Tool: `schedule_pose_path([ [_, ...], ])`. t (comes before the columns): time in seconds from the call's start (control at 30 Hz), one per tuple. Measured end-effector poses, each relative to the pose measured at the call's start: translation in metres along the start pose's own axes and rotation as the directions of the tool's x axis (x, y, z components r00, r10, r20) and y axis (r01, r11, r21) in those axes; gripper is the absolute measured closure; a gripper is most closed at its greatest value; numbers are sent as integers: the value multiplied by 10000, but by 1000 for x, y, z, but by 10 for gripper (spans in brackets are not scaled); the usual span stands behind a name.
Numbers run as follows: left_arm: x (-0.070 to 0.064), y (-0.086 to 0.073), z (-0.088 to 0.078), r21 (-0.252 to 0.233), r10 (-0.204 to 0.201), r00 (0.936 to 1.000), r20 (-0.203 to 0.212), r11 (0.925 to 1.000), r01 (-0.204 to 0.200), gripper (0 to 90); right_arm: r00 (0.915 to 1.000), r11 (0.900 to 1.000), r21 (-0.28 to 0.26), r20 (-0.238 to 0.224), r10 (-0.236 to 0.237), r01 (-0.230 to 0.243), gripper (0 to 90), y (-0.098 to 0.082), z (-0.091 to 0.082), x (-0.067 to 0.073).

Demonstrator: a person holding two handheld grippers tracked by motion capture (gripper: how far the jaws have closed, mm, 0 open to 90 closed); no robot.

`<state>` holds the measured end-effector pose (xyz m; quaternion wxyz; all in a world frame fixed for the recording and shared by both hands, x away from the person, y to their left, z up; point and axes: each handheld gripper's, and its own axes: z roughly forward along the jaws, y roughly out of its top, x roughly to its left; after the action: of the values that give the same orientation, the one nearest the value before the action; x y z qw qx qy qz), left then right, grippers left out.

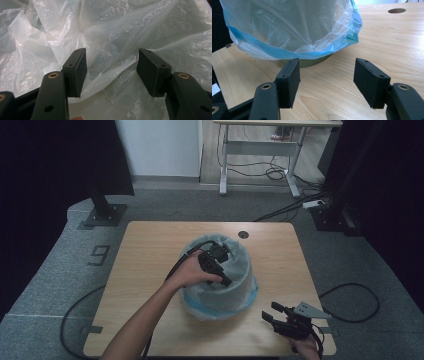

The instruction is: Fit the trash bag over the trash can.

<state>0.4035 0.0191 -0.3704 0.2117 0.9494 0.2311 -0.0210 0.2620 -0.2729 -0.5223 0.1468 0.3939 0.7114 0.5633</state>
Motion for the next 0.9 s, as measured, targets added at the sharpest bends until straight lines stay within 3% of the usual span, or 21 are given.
schedule_pose_path([
  [0.17, 1, -7, -15, -712, -53, 9999, 121, 9974, 62, 405, 10000, 10000, -37, 24, 22, -22, 373, 0, -1, 0],
  [0.3, 2, -18, -35, -1417, -182, 9998, 59, 9897, 189, 405, 10000, 10000, -21, 13, 13, -13, 373, 0, -1, 0],
  [0.43, 3, -35, -51, -1706, -332, 9993, -179, 9849, 296, 409, 10000, 10000, 26, -1, -14, 14, 373, -1, 2, 1],
  [0.6, 7, -52, -57, -1497, -511, 9972, -544, 9878, 424, 415, 10000, 10000, 90, -21, -13, 13, 373, -1, 3, 2],
  [0.63, 11, -58, -55, -1233, -640, 9953, -726, 9909, 547, 417, 10000, 9999, 95, -29, -36, 36, 373, -1, 4, 3],
  [0.9, 17, -56, -41, -550, -641, 9939, -900, 9967, 593, 418, 10000, 9999, 140, -24, -64, 65, 373, -2, 5, 3],
])
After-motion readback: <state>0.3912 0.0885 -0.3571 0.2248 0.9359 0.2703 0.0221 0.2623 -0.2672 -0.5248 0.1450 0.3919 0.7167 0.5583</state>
